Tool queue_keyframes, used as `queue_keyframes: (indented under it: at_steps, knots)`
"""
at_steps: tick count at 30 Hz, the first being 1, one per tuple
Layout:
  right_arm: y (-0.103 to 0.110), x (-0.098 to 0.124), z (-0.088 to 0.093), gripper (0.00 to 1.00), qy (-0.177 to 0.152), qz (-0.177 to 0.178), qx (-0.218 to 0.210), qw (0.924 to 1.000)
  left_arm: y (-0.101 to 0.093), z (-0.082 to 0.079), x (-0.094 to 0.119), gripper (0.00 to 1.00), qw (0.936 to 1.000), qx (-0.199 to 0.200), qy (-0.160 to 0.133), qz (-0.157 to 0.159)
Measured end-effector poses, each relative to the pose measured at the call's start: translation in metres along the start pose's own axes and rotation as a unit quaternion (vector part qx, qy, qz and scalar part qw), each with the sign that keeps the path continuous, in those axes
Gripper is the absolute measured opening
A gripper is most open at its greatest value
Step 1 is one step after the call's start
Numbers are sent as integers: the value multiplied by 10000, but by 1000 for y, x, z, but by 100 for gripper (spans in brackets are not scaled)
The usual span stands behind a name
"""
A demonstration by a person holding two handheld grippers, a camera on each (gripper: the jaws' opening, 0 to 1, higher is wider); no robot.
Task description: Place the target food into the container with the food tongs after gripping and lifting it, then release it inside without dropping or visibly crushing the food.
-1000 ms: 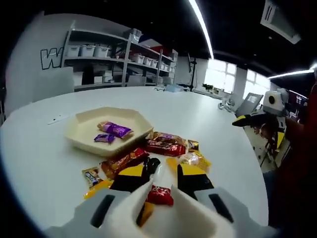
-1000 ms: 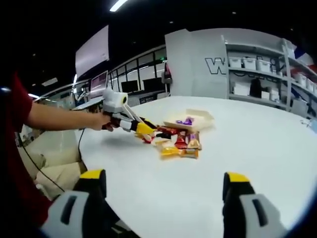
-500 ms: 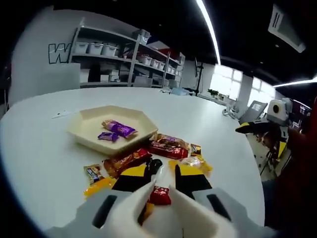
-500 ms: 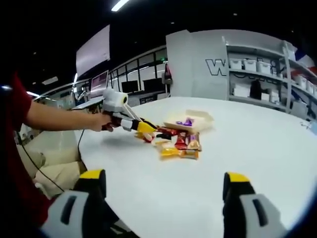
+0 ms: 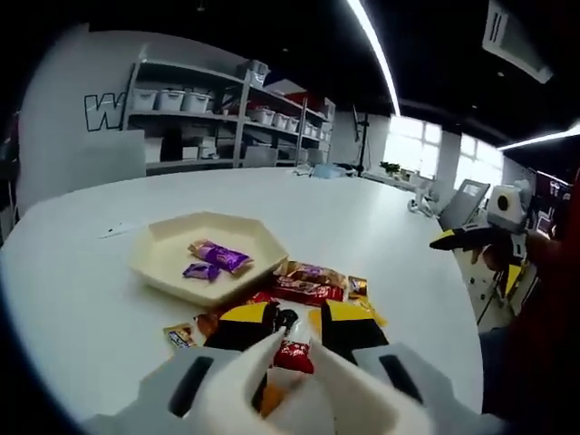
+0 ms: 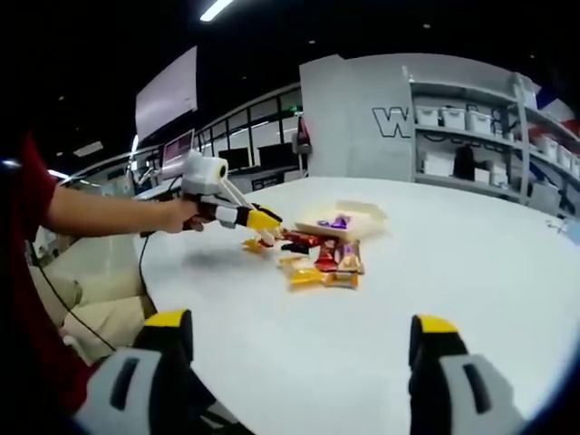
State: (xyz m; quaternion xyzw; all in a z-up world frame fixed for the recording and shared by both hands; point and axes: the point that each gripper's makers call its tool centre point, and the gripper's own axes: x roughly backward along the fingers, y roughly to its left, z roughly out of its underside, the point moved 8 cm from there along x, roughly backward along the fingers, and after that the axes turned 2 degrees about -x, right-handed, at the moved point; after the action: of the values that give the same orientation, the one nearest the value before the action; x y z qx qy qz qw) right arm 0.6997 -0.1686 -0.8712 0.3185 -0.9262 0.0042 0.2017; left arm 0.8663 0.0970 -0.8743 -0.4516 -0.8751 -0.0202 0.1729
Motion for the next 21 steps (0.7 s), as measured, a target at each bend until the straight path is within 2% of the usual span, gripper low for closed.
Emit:
queue_keyframes:
  at_steps: [5,21]
  knots:
    - [-2,1,1,99,7,27,-3,10000,5,-7,0,20,9999,13,-101,-79]
    - [-10,6,4,99,-56,156,-107,9998,15,-28,-11,21,9999,-74,-61,-80]
